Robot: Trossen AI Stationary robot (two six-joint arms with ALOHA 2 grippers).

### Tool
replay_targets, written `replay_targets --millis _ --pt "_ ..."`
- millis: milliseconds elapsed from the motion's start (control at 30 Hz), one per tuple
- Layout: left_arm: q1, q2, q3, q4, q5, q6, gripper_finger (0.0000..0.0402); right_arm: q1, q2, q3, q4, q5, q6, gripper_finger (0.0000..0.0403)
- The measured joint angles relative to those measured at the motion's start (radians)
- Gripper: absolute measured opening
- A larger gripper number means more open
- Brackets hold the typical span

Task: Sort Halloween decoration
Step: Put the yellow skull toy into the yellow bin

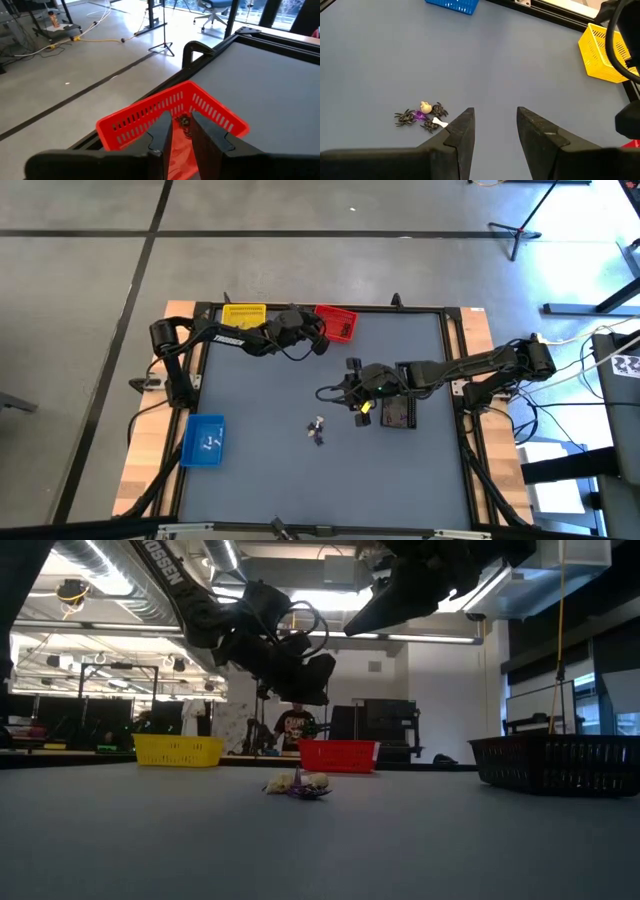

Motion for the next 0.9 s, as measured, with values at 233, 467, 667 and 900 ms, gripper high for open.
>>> replay_targets --millis 233,467,667,900 --pt "-0.035 -0.004 0.000 -0.002 0.036 0.002 0.0063 0.000 0.000 0.000 0.000 0.000 0.000 0.0144" --pt "-0.085 -0.070 -0.001 -0.039 0.213 0.003 0.0063 0.000 0.000 0.000 -0.007 0.000 0.027 0.0144" --pt "-0.145 -0.184 -0.001 -0.263 0.263 0.017 0.0063 0.000 0.000 0.000 -0.015 0.000 0.032 0.0144" --pt "-0.248 -0.308 -0.137 -0.283 0.251 0.000 0.0063 0.001 0.001 0.001 -0.041 0.000 0.034 0.0144"
